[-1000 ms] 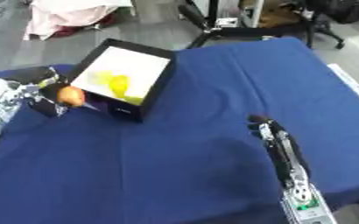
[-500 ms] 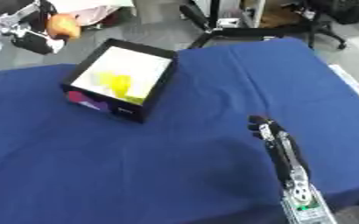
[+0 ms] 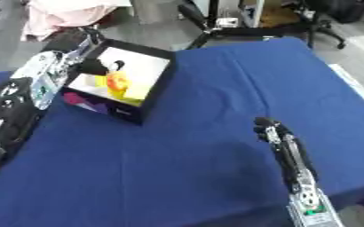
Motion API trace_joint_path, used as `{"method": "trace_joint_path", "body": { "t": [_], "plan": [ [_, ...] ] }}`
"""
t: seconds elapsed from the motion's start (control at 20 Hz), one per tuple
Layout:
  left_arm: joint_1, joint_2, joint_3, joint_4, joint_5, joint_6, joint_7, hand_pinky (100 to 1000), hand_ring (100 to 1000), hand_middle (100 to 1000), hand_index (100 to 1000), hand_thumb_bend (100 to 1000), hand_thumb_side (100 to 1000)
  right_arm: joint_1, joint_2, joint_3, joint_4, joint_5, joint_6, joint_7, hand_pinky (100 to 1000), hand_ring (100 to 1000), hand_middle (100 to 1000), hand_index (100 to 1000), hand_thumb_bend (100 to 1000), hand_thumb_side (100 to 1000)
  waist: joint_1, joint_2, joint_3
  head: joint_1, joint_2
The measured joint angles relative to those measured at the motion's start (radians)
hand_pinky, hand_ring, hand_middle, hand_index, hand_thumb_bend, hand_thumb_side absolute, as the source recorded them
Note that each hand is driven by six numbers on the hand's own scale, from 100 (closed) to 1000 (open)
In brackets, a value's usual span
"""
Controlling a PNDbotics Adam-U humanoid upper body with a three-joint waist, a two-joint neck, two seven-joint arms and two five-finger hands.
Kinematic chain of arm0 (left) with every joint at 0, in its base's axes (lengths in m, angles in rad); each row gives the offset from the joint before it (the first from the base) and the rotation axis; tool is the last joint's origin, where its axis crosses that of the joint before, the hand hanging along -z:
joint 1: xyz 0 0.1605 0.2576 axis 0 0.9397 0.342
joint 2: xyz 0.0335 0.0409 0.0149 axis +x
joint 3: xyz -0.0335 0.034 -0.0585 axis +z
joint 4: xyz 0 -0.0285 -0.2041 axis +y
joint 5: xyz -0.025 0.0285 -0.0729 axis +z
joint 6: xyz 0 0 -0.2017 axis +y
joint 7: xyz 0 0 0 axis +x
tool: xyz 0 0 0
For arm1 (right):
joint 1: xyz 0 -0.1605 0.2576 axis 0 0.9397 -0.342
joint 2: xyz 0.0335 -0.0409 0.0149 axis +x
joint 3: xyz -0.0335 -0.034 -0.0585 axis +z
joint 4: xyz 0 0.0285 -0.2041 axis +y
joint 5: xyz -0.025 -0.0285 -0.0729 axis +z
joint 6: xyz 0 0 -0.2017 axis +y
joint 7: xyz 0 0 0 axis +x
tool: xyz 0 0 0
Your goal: Pick up objects on the table and place them in the box.
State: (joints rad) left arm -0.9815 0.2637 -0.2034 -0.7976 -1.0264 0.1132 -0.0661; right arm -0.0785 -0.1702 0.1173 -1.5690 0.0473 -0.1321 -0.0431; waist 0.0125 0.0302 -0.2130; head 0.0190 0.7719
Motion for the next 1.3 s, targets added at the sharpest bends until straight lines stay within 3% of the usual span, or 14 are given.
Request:
{"method": "trace_joint_path", "body": {
  "t": [0.05, 0.15, 0.4, 0.55, 0.75, 0.85, 1.1, 1.3],
  "plan": [
    [0.016, 0.007, -0.002, -0.022, 0.026, 0.001, 0.017, 805, 745, 741, 855, 478, 900, 0.000, 0.000, 0.000, 0.000, 0.000, 0.000, 0.000, 839, 796, 765, 794, 100, 909, 0.000, 0.000, 0.004, -0.001, 0.000],
    [0.059, 0.040, -0.013, -0.106, 0.110, 0.006, 0.043, 806, 743, 738, 848, 446, 882, 0.000, 0.000, 0.000, 0.000, 0.000, 0.000, -0.001, 839, 797, 765, 794, 100, 910, 0.000, 0.000, 0.013, -0.004, 0.000],
    [0.217, 0.189, -0.003, -0.477, 0.366, 0.054, 0.122, 788, 699, 679, 801, 416, 821, 0.002, -0.001, -0.006, 0.000, 0.000, 0.000, -0.002, 839, 796, 765, 794, 100, 914, 0.000, 0.000, 0.041, -0.007, 0.000],
    [0.301, 0.278, 0.058, -0.715, 0.470, 0.097, 0.210, 774, 664, 629, 768, 466, 720, 0.010, -0.002, -0.009, 0.000, 0.000, 0.000, -0.007, 839, 796, 765, 794, 100, 918, 0.000, 0.000, 0.057, -0.007, 0.000],
    [0.340, 0.356, 0.182, -1.030, 0.558, 0.094, 0.337, 766, 670, 643, 764, 590, 589, 0.018, -0.003, -0.018, 0.001, 0.000, 0.001, -0.014, 839, 797, 765, 794, 100, 917, 0.000, 0.000, 0.080, -0.013, 0.000],
    [0.300, 0.390, 0.234, -1.121, 0.576, 0.046, 0.408, 772, 702, 687, 790, 690, 530, 0.022, -0.005, -0.019, 0.001, 0.000, 0.002, -0.018, 840, 797, 765, 794, 100, 918, 0.000, 0.000, 0.090, -0.016, 0.000],
    [0.074, 0.458, 0.298, -1.188, 0.588, -0.182, 0.580, 794, 758, 760, 835, 832, 530, 0.038, -0.013, -0.025, 0.007, 0.000, 0.002, -0.021, 840, 797, 766, 794, 100, 917, 0.000, -0.001, 0.103, -0.021, 0.000],
    [-0.104, 0.474, 0.278, -1.196, 0.597, -0.284, 0.549, 768, 671, 698, 792, 949, 487, 0.046, -0.019, -0.025, 0.009, 0.001, 0.002, -0.021, 840, 797, 766, 794, 100, 918, 0.001, -0.010, 0.104, -0.025, 0.000]
  ]
}}
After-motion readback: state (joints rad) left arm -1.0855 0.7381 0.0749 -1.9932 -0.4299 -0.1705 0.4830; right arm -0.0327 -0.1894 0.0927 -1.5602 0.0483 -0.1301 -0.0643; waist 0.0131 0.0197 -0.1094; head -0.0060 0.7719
